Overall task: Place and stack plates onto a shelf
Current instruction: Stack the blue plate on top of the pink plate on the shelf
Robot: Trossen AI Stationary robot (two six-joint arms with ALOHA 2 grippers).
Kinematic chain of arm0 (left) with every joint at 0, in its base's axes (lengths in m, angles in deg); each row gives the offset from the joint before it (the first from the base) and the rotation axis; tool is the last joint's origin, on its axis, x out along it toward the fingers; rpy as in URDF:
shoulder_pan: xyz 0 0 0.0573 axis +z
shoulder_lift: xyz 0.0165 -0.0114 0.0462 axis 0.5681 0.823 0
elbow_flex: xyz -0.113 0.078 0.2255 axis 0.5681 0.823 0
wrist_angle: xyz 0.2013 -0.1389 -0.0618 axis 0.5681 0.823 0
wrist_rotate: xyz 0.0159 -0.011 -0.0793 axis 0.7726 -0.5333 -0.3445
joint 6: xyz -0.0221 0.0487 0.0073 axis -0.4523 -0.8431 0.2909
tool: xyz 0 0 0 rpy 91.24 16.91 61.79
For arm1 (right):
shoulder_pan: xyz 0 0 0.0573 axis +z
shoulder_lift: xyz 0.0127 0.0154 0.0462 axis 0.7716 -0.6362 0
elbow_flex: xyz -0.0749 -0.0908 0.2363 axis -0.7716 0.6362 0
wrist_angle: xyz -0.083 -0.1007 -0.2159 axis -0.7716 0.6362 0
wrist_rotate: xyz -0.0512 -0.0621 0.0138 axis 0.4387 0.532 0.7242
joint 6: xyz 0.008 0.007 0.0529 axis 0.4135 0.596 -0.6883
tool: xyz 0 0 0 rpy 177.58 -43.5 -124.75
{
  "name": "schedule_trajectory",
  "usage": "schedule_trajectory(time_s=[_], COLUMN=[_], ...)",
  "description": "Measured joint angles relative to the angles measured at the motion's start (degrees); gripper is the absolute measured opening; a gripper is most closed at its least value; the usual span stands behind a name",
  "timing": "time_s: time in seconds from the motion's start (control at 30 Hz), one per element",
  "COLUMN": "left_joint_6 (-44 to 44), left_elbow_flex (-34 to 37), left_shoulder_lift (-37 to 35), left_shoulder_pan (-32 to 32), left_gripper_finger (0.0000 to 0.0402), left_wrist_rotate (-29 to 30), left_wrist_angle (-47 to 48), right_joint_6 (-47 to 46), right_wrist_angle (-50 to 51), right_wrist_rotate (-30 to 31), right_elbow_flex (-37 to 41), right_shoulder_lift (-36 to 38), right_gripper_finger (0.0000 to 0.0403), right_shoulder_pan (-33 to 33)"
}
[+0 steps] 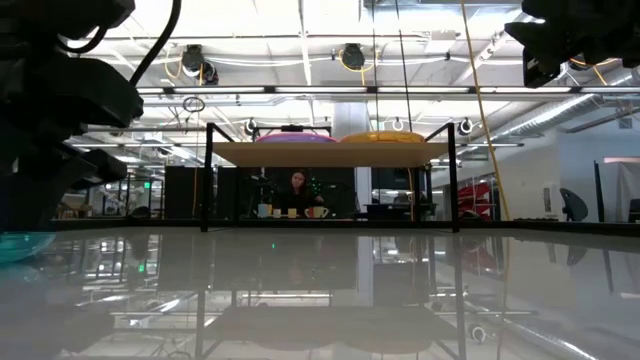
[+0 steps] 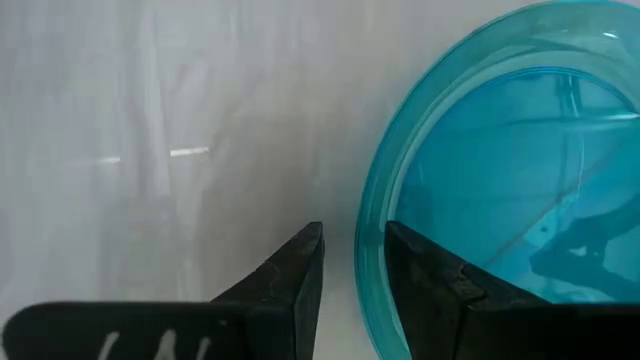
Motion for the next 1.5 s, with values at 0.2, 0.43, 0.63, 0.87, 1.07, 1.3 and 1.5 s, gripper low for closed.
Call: schedule_trajectory(time_s=[0.2,0.43,0.63,0.87,1.07,1.3,1.5], left_joint_6=[-2.24,-6.53,-8.46,-16.64,-26.74,-36.51,-33.29], left_elbow_flex=[0.05,0.07,0.03,-5.87,-14.73,-28.76,-38.5], left_shoulder_lift=[0.09,0.13,-0.01,-2.92,-4.73,-4.68,-4.78], left_shoulder_pan=[-0.02,0.32,3.3,8.94,17.14,31.48,47.41], left_gripper_finger=[0.0118,0.0051,0.0006,0.0003,0.0002,0.0001,0.0001], left_wrist_rotate=[-0.09,0.27,-2.23,-1.64,0.85,4.81,4.75], left_wrist_angle=[-0.16,-0.28,-0.14,6.53,15.37,18.18,12.54], right_joint_6=[0.0,0.0,0.0,0.09,0.13,0.15,0.95], right_wrist_angle=[0.02,0.04,0.04,0.07,0.05,0.19,0.31], right_wrist_rotate=[0.0,0.0,-0.01,0.0,-0.02,-0.01,0.0], right_elbow_flex=[0.0,0.0,0.0,0.0,0.0,0.0,0.0], right_shoulder_lift=[0.0,0.0,0.0,0.0,0.02,0.01,0.02], right_gripper_finger=[0.0132,0.0132,0.0132,0.0132,0.0132,0.0132,0.0132], right_shoulder_pan=[0.0,0.0,-0.02,-0.02,-0.04,-0.04,-0.04])
